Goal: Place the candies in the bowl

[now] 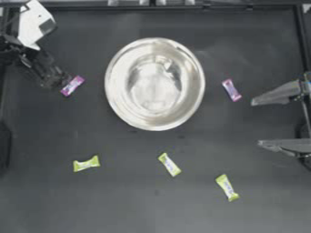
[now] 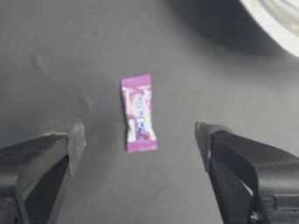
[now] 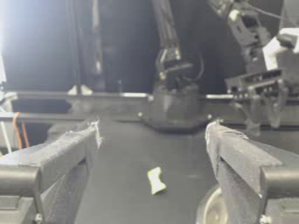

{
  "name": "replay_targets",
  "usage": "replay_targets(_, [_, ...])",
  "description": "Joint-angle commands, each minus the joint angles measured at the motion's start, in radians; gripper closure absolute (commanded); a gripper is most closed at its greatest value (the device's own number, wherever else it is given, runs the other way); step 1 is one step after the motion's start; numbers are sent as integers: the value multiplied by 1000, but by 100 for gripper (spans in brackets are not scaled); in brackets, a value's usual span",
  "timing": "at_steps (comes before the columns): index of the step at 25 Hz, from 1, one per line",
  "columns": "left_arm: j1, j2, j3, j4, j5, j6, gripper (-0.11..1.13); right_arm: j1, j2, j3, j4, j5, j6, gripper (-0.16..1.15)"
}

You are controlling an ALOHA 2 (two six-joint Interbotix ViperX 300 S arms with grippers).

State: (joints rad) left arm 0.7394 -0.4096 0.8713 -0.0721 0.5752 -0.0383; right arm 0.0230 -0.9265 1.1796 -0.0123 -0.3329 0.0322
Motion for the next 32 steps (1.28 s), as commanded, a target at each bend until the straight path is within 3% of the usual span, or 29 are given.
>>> replay_targets(1, [-2,46,-12,3,-3,0,-1,0,11,-8,2,-6,0,-2])
replay_targets(7, [-2,132,-25,15,-12,9,-1,0,11,-8,2,-6,6,-2])
replay_targets(32, [-44,273,-44,51,-98,6,-1,0,11,-3,11,-17,8,-2])
